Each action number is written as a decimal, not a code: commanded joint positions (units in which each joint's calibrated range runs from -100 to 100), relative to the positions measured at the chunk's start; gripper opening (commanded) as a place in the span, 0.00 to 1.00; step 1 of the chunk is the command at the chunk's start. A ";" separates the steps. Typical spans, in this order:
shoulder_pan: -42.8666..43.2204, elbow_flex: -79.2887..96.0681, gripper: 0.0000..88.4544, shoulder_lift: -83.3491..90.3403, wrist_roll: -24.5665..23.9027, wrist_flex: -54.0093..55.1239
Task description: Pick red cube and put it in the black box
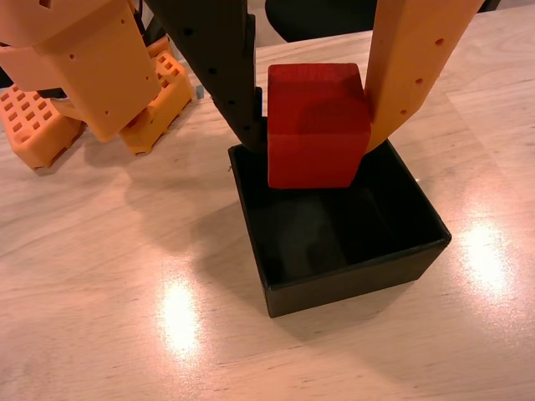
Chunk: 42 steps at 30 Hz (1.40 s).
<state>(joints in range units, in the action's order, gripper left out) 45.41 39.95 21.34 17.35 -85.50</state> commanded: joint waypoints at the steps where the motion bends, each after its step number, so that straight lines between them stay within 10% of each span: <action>1: 3.37 -2.22 0.03 0.96 0.25 2.61; 10: 3.14 -2.13 0.24 1.80 -0.84 2.04; 23: -1.46 -10.72 0.28 2.05 -2.00 -3.37; 42: -48.63 -0.32 0.27 35.05 -5.66 3.60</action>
<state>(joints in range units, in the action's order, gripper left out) 1.72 33.91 50.35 11.76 -84.97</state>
